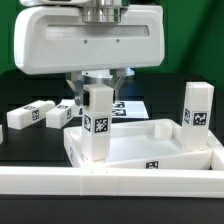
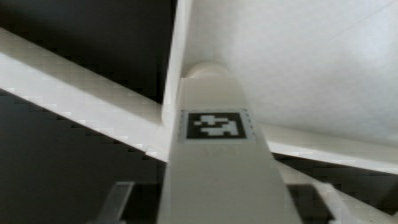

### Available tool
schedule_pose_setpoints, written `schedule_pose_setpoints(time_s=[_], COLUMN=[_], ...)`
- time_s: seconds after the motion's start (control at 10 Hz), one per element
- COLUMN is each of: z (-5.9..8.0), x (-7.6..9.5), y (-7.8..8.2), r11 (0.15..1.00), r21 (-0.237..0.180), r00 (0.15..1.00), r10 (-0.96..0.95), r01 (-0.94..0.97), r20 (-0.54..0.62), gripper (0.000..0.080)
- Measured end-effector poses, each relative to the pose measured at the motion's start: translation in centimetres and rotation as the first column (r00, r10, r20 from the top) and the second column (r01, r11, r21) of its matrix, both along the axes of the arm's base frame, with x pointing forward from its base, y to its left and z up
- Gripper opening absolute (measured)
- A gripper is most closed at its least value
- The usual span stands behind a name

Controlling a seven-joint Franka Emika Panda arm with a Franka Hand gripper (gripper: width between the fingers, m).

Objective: Assemble desk

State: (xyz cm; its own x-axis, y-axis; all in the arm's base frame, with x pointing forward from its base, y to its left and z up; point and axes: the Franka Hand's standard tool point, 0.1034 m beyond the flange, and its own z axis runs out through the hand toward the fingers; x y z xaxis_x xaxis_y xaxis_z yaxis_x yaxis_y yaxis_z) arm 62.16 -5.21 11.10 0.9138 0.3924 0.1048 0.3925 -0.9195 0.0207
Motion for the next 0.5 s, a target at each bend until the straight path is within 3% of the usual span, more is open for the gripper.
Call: schedule_pose_setpoints(time_s=[0.2,0.5], z=[-0.03,-0.07], x=[-0.04,-0.02], y=[-0.16,-0.21], r11=[0.976,0.872], r21=[0.04,0.068], r00=[0.977,0.875], r10=[-0.212,-0.484], r01=[0.212,0.484], r20=[-0.007,-0.023], gripper=[0.0288,0.0289])
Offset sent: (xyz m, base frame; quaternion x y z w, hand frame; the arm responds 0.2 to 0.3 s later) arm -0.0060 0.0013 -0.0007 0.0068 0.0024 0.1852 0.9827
